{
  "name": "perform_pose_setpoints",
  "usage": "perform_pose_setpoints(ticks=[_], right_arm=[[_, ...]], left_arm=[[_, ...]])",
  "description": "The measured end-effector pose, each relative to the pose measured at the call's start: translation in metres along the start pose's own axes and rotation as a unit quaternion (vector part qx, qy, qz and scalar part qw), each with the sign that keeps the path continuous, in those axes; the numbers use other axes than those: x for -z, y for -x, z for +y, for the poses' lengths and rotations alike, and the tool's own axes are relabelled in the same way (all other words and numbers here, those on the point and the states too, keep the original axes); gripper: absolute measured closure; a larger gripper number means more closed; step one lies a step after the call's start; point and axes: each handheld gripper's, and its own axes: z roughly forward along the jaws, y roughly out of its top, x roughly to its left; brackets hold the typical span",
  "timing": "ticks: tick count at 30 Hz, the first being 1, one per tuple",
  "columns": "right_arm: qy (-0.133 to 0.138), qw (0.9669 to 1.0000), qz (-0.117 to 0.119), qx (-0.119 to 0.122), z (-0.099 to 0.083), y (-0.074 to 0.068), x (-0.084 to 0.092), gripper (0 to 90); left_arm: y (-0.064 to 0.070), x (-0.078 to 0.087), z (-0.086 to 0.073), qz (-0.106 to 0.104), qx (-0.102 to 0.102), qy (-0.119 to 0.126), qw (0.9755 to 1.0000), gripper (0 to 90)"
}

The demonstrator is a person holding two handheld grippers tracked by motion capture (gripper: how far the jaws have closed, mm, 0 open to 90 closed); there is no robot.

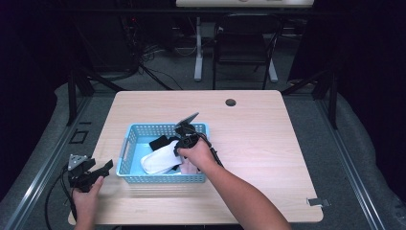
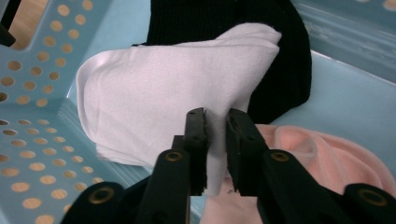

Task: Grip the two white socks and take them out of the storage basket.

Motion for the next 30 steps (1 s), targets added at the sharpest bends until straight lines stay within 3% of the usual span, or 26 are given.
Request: perform_pose_setpoints(ticks=[2, 4, 5, 7, 9, 12, 15, 22, 27, 30], right_arm=[[0.006, 0.9999, 0.003, 0.011, -0.001, -0.004, 0.003, 84.8], [0.032, 0.9991, 0.004, 0.028, -0.004, -0.012, 0.007, 86.5], [0.045, 0.9978, 0.003, 0.049, -0.005, -0.017, 0.011, 87.2], [0.077, 0.9948, 0.005, 0.067, -0.008, -0.025, 0.016, 87.5], [0.100, 0.9891, -0.012, 0.107, -0.012, -0.035, 0.024, 87.5], [0.140, 0.9777, -0.036, 0.152, -0.018, -0.046, 0.034, 87.6], [0.172, 0.9676, -0.042, 0.180, -0.022, -0.053, 0.042, 87.7], [0.243, 0.9454, -0.037, 0.214, -0.034, -0.065, 0.064, 88.0], [0.277, 0.9323, -0.040, 0.230, -0.044, -0.068, 0.082, 88.1], [0.292, 0.9293, -0.034, 0.223, -0.050, -0.065, 0.096, 88.1]], left_arm=[[0.000, 0.000, 0.000, 0.000, 0.000, 0.000, 1.0000, 25.4], [0.000, 0.000, 0.000, 0.000, 0.000, 0.000, 1.0000, 25.4], [0.000, 0.000, 0.000, 0.000, 0.000, 0.000, 1.0000, 25.4], [0.000, 0.000, 0.000, 0.000, -0.001, 0.000, 1.0000, 25.4], [0.000, 0.000, 0.000, 0.000, 0.000, 0.000, 1.0000, 25.4], [0.000, 0.000, 0.000, 0.001, 0.000, 0.000, 1.0000, 25.4], [0.000, 0.000, 0.000, 0.001, 0.000, -0.002, 1.0000, 25.4], [-0.001, 0.000, 0.000, 0.002, -0.001, -0.003, 1.0000, 25.3], [0.000, 0.000, 0.000, 0.003, 0.000, -0.002, 1.0000, 25.3], [0.000, 0.000, -0.001, 0.004, -0.003, -0.004, 1.0000, 25.3]])
